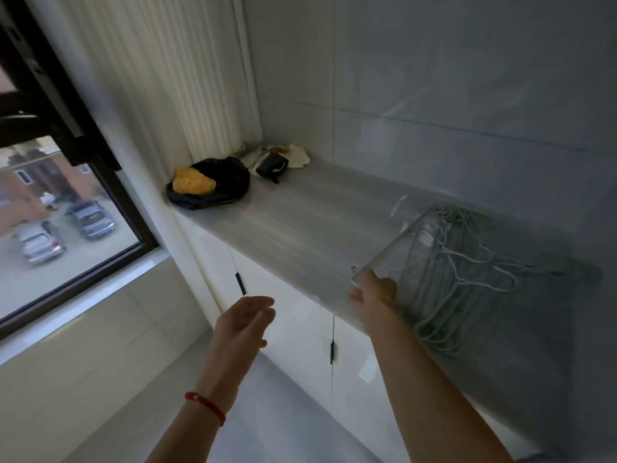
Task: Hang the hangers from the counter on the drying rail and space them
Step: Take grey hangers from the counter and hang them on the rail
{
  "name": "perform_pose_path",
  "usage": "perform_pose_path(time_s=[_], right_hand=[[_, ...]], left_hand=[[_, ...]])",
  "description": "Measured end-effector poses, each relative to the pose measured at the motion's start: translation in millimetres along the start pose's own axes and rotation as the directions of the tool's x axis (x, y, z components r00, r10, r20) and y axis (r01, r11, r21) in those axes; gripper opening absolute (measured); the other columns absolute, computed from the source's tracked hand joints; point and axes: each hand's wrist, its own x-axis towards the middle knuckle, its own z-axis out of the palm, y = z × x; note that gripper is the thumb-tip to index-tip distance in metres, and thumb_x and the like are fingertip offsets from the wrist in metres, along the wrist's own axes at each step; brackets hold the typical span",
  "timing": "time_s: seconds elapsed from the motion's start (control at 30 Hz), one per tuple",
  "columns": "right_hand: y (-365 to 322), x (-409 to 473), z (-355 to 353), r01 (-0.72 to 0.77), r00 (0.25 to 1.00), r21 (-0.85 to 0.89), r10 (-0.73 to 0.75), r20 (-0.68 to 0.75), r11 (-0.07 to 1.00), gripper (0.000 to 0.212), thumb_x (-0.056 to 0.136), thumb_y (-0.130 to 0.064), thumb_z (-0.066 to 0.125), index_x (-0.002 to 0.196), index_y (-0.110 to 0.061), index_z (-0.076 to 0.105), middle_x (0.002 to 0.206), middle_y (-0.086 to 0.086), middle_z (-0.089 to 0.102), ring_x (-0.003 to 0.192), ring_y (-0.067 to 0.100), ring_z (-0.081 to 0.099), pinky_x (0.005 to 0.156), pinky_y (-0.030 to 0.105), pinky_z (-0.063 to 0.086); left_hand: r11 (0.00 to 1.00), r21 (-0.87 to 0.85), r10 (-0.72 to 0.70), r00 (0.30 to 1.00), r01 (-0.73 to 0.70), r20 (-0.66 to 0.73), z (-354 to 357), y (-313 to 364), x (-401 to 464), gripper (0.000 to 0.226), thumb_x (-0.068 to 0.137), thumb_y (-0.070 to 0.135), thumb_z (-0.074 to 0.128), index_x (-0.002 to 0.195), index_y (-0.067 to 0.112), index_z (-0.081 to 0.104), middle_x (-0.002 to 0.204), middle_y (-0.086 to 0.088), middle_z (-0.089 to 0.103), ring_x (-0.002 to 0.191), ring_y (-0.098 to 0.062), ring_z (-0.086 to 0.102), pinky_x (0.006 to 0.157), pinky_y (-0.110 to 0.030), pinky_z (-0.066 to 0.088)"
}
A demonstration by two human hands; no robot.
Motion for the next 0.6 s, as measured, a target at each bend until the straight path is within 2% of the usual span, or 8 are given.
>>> perform_pose_path(time_s=[0.07,0.1,0.2,0.27,0.37,0.47,0.53,0.6], right_hand=[[0.2,17.8,7.3,-0.011,1.000,0.041,0.011,-0.003,0.999,0.020,0.092,-0.015,0.055,0.103,0.003,0.058,0.093,0.018,0.069,0.065,0.023,0.066,0.058,0.031,0.057],[4.4,27.2,9.9,0.004,1.000,0.060,-0.004,0.001,0.998,0.021,0.092,-0.014,0.054,0.103,0.003,0.058,0.096,0.018,0.069,0.071,0.026,0.068,0.058,0.031,0.057],[8.8,41.9,16.7,0.092,0.996,0.072,-0.092,-0.002,0.993,0.020,0.091,-0.015,0.057,0.108,-0.004,0.055,0.113,0.017,0.067,0.099,0.031,0.068,0.078,0.041,0.061],[3.5,30.8,19.1,0.162,0.985,0.144,-0.168,0.032,0.976,0.011,0.096,-0.007,0.051,0.107,-0.006,0.049,0.115,0.015,0.060,0.102,0.032,0.066,0.084,0.045,0.059],[-4.9,10.0,16.8,0.179,0.963,0.331,-0.233,0.132,0.926,0.012,0.100,0.001,0.042,0.102,-0.011,0.046,0.118,0.022,0.054,0.104,0.038,0.064,0.087,0.051,0.059],[-3.9,-14.5,10.6,0.268,0.917,0.262,-0.328,0.224,0.927,0.012,0.103,0.000,0.038,0.098,-0.010,0.043,0.118,0.025,0.053,0.103,0.035,0.064,0.093,0.051,0.056],[0.6,-37.4,4.7,0.362,0.881,0.150,-0.390,0.267,0.920,0.016,0.103,0.002,0.036,0.100,-0.011,0.043,0.117,0.018,0.049,0.102,0.025,0.058,0.096,0.050,0.055],[7.3,-61.1,-1.7,0.429,0.845,0.087,-0.433,0.312,0.899,0.018,0.103,0.005,0.034,0.102,-0.012,0.043,0.115,0.011,0.046,0.108,0.022,0.055,0.094,0.047,0.058]], left_hand=[[1.000,0.006,-0.008,1.000,0.009,-0.029,0.4,1.1,9.8,0.018,0.099,0.015,0.062,0.110,0.023,0.074,0.108,0.002,0.075,0.102,-0.015,0.068,0.077,-0.033,0.059],[1.000,0.004,-0.015,0.999,0.015,-0.041,0.3,1.4,13.3,0.018,0.099,0.015,0.062,0.109,0.023,0.074,0.107,0.001,0.075,0.102,-0.015,0.068,0.077,-0.033,0.059],[0.999,-0.025,-0.046,0.997,0.044,-0.062,-0.1,-1.3,18.3,0.017,0.098,0.014,0.062,0.107,0.024,0.073,0.105,-0.001,0.076,0.102,-0.016,0.068,0.078,-0.035,0.058],[0.998,-0.029,-0.062,0.996,0.060,-0.061,-0.8,-4.2,17.8,0.018,0.098,0.013,0.062,0.107,0.024,0.073,0.103,-0.001,0.076,0.101,-0.016,0.068,0.080,-0.037,0.059],[0.996,-0.037,-0.077,0.996,0.075,-0.047,-4.1,-8.9,17.0,0.018,0.098,0.013,0.063,0.106,0.025,0.073,0.102,-0.001,0.077,0.100,-0.017,0.069,0.082,-0.040,0.061],[0.995,-0.044,-0.090,0.996,0.089,-0.021,-9.9,-14.2,14.4,0.018,0.097,0.014,0.063,0.106,0.026,0.074,0.100,0.001,0.077,0.099,-0.016,0.069,0.081,-0.038,0.061],[0.995,-0.048,-0.093,0.996,0.093,0.009,-13.7,-17.0,10.5,0.019,0.098,0.015,0.062,0.108,0.026,0.073,0.101,0.002,0.077,0.100,-0.016,0.069,0.080,-0.037,0.060],[0.994,-0.052,-0.096,0.995,0.098,0.039,-16.9,-19.7,6.0,0.020,0.099,0.014,0.059,0.110,0.024,0.072,0.103,0.000,0.077,0.101,-0.018,0.069,0.082,-0.037,0.060]])
